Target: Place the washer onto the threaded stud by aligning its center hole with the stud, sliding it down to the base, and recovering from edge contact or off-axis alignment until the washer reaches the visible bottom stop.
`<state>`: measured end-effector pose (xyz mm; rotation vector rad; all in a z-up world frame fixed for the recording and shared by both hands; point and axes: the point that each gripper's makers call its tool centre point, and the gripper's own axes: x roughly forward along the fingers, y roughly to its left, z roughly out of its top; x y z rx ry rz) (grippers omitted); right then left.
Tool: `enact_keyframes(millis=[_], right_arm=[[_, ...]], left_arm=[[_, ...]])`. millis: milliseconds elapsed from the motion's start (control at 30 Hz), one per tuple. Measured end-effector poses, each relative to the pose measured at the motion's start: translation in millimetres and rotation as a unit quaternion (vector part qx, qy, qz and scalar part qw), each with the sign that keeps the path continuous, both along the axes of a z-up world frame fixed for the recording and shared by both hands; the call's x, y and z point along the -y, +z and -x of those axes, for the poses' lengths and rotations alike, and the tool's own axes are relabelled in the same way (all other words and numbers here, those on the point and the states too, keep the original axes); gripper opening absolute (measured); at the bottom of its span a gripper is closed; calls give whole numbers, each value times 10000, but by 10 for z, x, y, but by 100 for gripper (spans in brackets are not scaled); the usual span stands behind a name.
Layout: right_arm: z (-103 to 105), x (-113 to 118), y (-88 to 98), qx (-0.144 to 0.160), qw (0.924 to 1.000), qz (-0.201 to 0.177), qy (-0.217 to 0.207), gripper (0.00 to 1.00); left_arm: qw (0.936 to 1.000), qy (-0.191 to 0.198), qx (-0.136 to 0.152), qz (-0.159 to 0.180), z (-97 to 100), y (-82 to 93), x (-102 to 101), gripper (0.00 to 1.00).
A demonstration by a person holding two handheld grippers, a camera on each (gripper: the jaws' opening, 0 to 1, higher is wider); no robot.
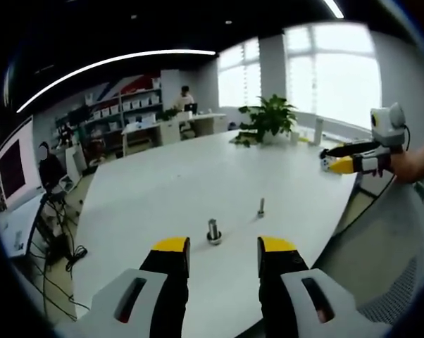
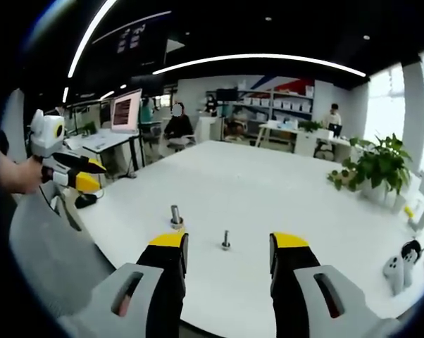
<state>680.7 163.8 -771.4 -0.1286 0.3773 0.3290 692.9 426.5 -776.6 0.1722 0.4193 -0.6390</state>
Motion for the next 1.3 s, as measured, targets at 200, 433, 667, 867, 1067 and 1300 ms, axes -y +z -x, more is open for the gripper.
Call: enact_keyframes(millis=[200, 433, 667, 867, 1067, 1300], right_arm=[[-12, 44, 3, 23, 10000, -8, -84, 49], [-8, 30, -8, 5, 10000, 76, -55, 49], [-12, 68, 14, 48, 9999, 46, -148, 49], [-13, 79, 23, 70, 9998, 45, -171, 49], [-9, 56, 10, 22, 9999, 107, -126, 49], [-2, 60, 16, 31, 9998, 119, -152, 49]], left_arm=[[10000, -38, -28, 5, 5, -10, 13, 37], [9999, -100, -5, 24, 14, 7, 38, 36], [9998, -162, -77, -31, 27, -34, 58, 36], [9997, -217, -125, -19, 42, -45, 83, 36], [9997, -178, -184, 40, 30, -53, 72, 36], [9996, -188, -181, 62, 35, -50, 83, 36]])
